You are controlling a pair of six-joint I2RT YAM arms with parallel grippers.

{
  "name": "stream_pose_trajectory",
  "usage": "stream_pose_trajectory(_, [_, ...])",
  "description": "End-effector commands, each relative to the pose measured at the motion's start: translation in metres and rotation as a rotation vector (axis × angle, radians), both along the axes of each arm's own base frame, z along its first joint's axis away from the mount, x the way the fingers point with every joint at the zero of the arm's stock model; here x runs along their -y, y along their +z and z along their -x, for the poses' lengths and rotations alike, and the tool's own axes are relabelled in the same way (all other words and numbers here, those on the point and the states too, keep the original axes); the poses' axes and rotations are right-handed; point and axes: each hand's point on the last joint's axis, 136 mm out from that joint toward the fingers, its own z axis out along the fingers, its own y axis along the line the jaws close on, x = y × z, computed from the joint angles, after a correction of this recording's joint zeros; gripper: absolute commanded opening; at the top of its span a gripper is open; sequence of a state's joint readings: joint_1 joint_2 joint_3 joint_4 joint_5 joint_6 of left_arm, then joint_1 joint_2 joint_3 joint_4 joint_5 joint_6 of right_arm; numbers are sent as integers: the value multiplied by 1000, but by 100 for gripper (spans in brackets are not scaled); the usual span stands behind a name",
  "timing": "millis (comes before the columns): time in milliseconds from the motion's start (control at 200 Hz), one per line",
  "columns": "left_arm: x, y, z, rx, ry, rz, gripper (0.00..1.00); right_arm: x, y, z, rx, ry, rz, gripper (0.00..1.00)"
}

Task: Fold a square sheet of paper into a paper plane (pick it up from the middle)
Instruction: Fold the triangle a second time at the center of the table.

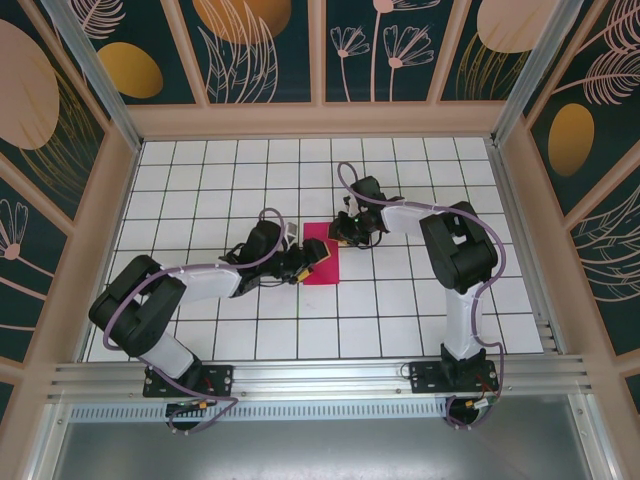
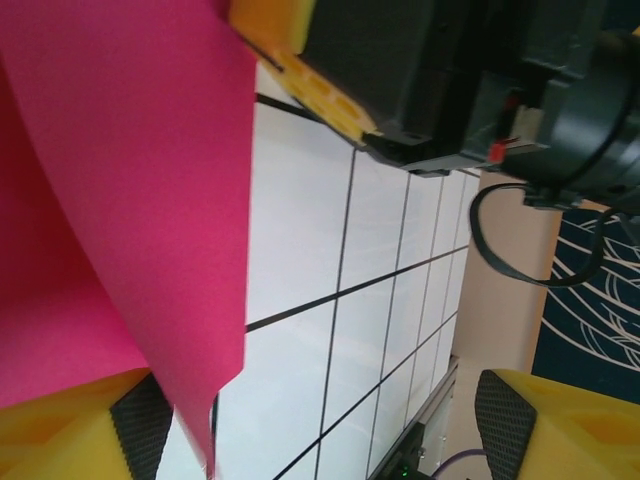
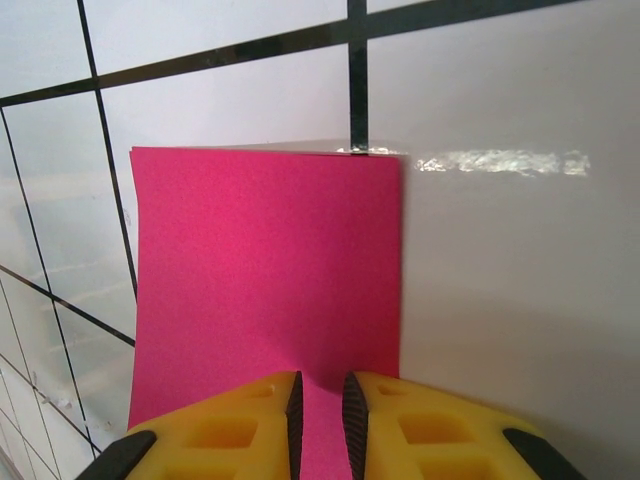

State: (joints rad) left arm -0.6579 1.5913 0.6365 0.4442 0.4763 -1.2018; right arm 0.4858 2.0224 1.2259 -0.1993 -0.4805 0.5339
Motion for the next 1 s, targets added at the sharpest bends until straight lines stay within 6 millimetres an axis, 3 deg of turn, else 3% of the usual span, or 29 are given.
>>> stream_pose_trajectory(0, [18,19,-11,73,-40,56,82,25,-41,22,-103,-28,115,23])
stream_pose_trajectory(295, [28,15,-24,83,-42,71,82,22,-38,25,-109,-10,93,22])
stream_pose_trajectory(325, [28,2,-24,60,-39,51,82,21,-37,25,-107,-7,86,22])
stream_pose_trajectory(430, [26,-5,-26,53,-27,35,80,18,-25,21,-82,4,52,22])
stream_pose_trajectory(626, [18,-15,-29,46,17,-7,72,-4,27,15,12,112,-152,21])
stream_pose_trajectory(771, [13,-21,-31,40,48,-32,63,-9,53,19,63,165,-214,21])
stream_pose_trajectory(996, [9,-28,-31,28,65,-51,43,5,57,36,72,158,-202,27])
